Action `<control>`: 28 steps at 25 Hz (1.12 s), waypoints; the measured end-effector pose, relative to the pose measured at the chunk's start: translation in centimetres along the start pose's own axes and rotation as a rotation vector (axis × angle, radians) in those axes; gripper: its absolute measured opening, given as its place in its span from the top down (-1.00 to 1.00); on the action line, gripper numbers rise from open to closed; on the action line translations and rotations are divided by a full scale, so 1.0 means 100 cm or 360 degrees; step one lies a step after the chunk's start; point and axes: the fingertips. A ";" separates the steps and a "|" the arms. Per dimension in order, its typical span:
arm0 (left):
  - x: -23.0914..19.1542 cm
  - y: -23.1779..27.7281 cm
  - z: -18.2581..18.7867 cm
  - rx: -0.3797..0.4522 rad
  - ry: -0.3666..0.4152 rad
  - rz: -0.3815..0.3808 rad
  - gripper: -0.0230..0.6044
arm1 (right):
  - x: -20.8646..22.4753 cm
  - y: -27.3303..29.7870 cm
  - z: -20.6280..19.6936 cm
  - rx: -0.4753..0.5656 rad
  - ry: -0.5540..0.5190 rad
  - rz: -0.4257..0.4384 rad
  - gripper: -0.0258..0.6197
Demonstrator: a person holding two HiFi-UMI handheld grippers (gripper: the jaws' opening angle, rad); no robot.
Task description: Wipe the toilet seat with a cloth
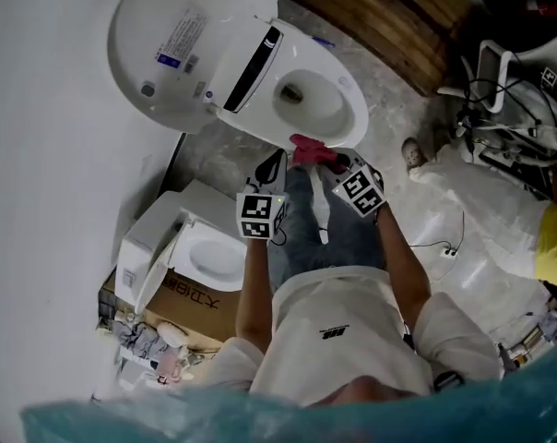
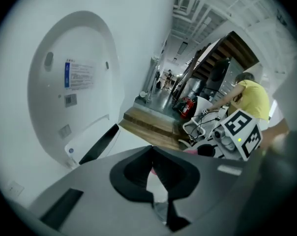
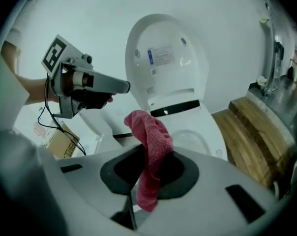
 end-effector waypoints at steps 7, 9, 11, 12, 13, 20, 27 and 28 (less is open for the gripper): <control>0.029 -0.053 0.092 0.0208 0.0140 -0.0044 0.90 | -0.017 -0.110 0.094 0.0408 -0.0079 -0.0279 0.76; 0.035 -0.069 0.116 0.0265 0.0162 -0.0058 0.90 | -0.023 -0.138 0.118 0.0505 -0.0128 -0.0355 0.76; 0.041 -0.083 0.138 0.0321 0.0175 -0.0075 0.90 | -0.029 -0.165 0.139 0.0571 -0.0175 -0.0421 0.76; 0.043 -0.090 0.148 0.0348 0.0179 -0.0082 0.90 | -0.033 -0.177 0.148 0.0596 -0.0198 -0.0448 0.76; 0.046 -0.097 0.156 0.0375 0.0183 -0.0088 0.90 | -0.038 -0.190 0.157 0.0623 -0.0217 -0.0470 0.76; 0.069 -0.140 0.202 0.0532 0.0253 -0.0114 0.90 | -0.070 -0.262 0.205 0.0844 -0.0316 -0.0584 0.76; 0.074 -0.149 0.217 0.0589 0.0288 -0.0135 0.90 | -0.074 -0.270 0.214 0.0881 -0.0298 -0.0615 0.76; 0.074 -0.149 0.218 0.0589 0.0293 -0.0140 0.90 | -0.073 -0.270 0.215 0.0886 -0.0297 -0.0618 0.76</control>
Point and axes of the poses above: the fingertips, and each gripper's own axes: y forward along the fingers, x to its right, z out of its top, and after that the axes turned 14 degrees about z, right-handed
